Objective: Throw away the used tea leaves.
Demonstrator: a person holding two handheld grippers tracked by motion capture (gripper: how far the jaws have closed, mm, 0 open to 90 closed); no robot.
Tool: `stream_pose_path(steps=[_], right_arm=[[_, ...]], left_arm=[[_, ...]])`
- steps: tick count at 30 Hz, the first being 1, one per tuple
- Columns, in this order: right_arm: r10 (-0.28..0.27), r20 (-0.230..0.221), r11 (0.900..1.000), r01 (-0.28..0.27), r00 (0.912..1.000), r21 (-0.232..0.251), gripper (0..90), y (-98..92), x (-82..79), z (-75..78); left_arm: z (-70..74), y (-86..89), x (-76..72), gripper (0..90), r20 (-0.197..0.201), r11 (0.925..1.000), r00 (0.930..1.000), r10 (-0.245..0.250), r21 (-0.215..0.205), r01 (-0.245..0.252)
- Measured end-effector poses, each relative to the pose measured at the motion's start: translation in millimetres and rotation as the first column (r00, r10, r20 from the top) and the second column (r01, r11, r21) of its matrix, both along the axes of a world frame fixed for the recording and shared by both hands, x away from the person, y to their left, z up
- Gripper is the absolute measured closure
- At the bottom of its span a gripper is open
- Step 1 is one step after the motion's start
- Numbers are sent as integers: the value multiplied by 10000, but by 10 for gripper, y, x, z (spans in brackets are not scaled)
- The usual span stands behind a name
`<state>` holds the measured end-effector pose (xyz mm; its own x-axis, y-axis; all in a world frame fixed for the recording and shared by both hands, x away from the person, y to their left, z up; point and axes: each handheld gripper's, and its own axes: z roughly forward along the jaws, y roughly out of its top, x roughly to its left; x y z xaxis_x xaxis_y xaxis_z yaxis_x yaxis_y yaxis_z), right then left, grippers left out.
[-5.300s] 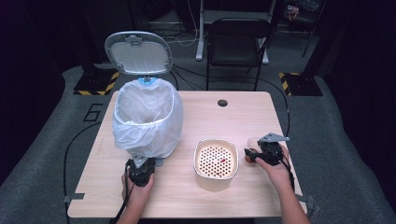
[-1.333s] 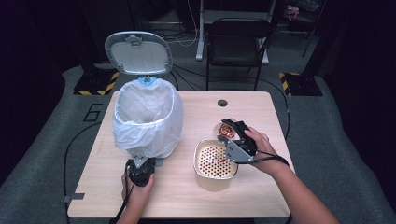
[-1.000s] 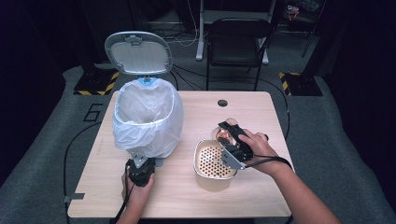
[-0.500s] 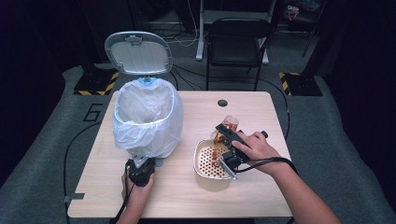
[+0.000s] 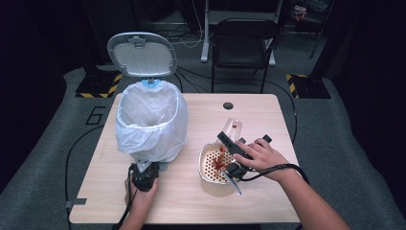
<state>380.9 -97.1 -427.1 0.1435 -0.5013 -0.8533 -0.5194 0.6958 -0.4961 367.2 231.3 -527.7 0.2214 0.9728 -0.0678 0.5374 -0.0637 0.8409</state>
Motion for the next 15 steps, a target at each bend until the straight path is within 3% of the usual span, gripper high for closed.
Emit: stream_pose_path(steps=[3,5,13,14,15], right_arm=[[-64,137,9999,66,9999,-129,364,-18,-3,-44],[-111,184,9997,107,9998,201,363,-29,-4,-80],[27,326,9999,-30,9995,101,362,-18,-17,-53],[46,348,10000,-49,9994,80,362,-15,-17,-51],[31,315,9999,-35,9995,105,362,-16,-19,-52]], left_arm=[[-1,-2,1,786,21,10000,10000,27,-49,-27],[1,0,0,786,4,10000,10000,9,-28,-9],[2,0,0,786,-18,10000,10000,-4,-24,4],[9,14,-2,786,-7,9997,10000,-82,227,82],[1,0,0,786,1,10000,10000,-18,-2,18]])
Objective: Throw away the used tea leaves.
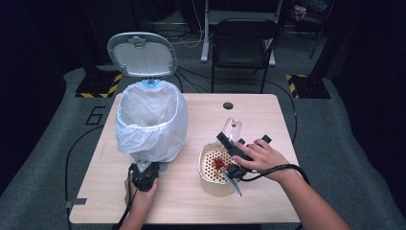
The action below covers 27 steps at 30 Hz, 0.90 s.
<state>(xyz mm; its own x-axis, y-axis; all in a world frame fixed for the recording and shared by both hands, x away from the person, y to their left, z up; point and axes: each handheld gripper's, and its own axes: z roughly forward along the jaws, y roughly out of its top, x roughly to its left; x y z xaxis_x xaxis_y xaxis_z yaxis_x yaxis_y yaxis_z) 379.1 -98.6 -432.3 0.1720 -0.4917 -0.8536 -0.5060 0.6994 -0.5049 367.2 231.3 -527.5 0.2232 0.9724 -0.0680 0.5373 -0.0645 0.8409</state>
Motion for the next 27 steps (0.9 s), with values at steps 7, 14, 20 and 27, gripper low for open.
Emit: stream_pose_path(steps=[7,14,20,27], right_arm=[[64,-35,10000,-64,10000,18,362,13,-19,1],[153,43,9999,-153,9999,-16,361,31,-15,31],[190,50,9998,-190,9998,-19,361,36,-16,36],[207,-49,9998,-207,9998,43,359,43,-21,60]], left_arm=[[1,1,0,786,14,10000,10000,1,33,-1],[3,6,-1,786,1,9999,10000,-39,134,39],[2,7,0,786,30,9999,10000,-37,151,36],[6,13,-2,786,21,9996,10000,-52,268,51]])
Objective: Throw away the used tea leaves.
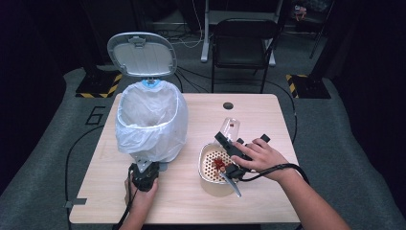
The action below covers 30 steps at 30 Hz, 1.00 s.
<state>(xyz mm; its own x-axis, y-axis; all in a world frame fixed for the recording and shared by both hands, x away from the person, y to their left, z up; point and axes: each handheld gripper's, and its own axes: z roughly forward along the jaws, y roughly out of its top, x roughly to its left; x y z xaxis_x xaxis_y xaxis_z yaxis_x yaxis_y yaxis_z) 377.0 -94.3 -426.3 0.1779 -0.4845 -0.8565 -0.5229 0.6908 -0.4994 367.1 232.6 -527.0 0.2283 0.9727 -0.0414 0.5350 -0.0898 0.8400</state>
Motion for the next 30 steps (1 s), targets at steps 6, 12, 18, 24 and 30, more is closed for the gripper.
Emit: stream_pose_path(steps=[6,12,18,24,30], right_arm=[[32,-42,10000,-31,10000,93,359,-4,-4,12],[-78,-757,9996,98,9971,259,357,-5,-7,91],[63,-1617,9865,203,9868,1623,357,-1,49,255],[167,-3801,9471,1072,9248,3024,359,-17,141,440],[196,-5442,9047,2168,8387,3668,361,-38,276,595]], left_arm=[[1,5,0,786,-13,10000,10000,-37,57,38],[1,-3,-1,786,-51,10000,10000,-30,-79,30],[1,-1,-1,786,-58,10000,10000,-31,-82,31],[-1,-6,1,786,-30,9999,10000,7,-139,-7],[-4,-7,1,786,3,9999,10000,18,-130,-18]])
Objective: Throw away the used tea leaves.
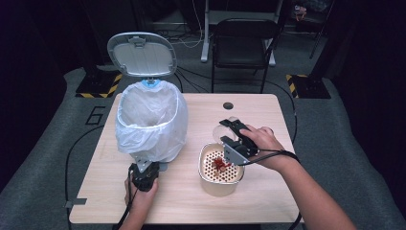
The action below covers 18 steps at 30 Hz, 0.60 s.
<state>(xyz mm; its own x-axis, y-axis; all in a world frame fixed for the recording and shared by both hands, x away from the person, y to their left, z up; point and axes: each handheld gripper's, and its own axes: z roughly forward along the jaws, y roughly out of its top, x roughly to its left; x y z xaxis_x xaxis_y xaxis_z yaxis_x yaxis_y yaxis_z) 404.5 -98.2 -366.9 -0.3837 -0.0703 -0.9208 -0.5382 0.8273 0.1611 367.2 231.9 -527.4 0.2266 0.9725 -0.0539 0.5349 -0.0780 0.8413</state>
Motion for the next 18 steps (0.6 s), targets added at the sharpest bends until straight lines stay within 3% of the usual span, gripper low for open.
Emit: stream_pose_path(steps=[2,5,7,8,11,12,13,14,18], right_arm=[[-184,-883,9993,211,9959,300,362,-4,53,41],[-371,-1795,9959,512,9831,750,362,-5,114,89],[-400,-2676,9919,706,9627,1057,363,-5,166,133],[-370,-2897,9904,737,9564,1167,363,-7,186,148],[-335,-3928,9808,1058,9190,1637,364,-19,274,190],[-423,-4361,9777,1270,8989,1671,364,-28,326,213],[-423,-4361,9777,1270,8989,1671,364,-28,326,213],[-422,-4506,9766,1321,8917,1699,365,-30,344,222],[-354,-5857,9598,1909,8098,2059,367,-50,437,289]], left_arm=[[-1,0,1,786,16,10000,10000,14,-12,-14],[0,0,0,786,5,10000,10000,-2,-10,2],[-2,-3,0,786,-13,10000,10000,11,-67,-11],[1,3,-1,786,-12,10000,10000,-25,25,25],[1,3,-1,786,-21,10000,10000,-14,20,14],[-2,-2,0,786,-16,10000,10000,19,-52,-19],[1,3,-1,786,-21,10000,10000,-19,27,19],[-2,-3,0,786,-10,10000,10000,33,-63,-33],[-2,-4,0,786,-39,9999,10000,35,-115,-35]])
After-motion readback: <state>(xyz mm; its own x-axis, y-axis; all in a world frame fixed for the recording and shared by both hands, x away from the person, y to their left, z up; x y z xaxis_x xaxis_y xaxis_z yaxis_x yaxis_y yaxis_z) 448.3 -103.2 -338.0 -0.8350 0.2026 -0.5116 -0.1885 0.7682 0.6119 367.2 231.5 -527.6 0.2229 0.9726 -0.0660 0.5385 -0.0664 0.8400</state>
